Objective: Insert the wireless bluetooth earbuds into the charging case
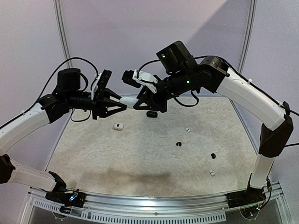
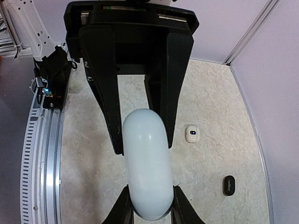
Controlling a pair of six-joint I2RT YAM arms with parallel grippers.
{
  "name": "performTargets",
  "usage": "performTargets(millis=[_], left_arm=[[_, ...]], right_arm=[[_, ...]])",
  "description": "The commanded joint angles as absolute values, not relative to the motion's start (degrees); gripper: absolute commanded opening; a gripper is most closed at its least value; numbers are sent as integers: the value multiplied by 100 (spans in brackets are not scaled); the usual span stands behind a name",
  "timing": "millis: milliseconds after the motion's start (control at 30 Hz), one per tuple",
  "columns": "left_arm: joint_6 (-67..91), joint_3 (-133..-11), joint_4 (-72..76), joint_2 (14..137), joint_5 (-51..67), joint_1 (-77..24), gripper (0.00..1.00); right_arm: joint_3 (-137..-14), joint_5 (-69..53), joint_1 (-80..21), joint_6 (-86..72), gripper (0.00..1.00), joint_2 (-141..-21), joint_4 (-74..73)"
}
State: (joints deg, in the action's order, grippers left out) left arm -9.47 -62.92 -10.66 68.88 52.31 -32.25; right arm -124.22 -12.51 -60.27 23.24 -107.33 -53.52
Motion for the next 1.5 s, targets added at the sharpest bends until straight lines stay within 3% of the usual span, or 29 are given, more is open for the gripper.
performTargets(millis=[0,167,400,533,633,1233,1467], left_arm=[[-896,-6158,-933,6875,5431,-3366,32],[-808,-6056,-789,6841,5513,-3366,36],[-559,-6005,-400,6828,5568,-3366,27],[-571,-5954,-392,6824,5666,-3366,38],[-475,-5881,-176,6791,5681,-3334,40],[-365,-5685,290,6685,5652,-3174,32],[-499,-5678,64,6639,5705,-3071,25]], right_arm=[[-12476,-1238,-6043,2268,0,-10759,-5063],[-12209,-1289,-6044,2250,0,-10585,-4737],[-12089,-1301,-6041,2216,0,-10487,-4728],[-12034,-1275,-6033,2189,0,-10439,-4636],[-11963,-1273,-6029,2205,0,-10377,-4561],[-11761,-1292,-6030,2171,0,-10247,-4472],[-11761,-1257,-6029,2180,0,-10231,-4487]])
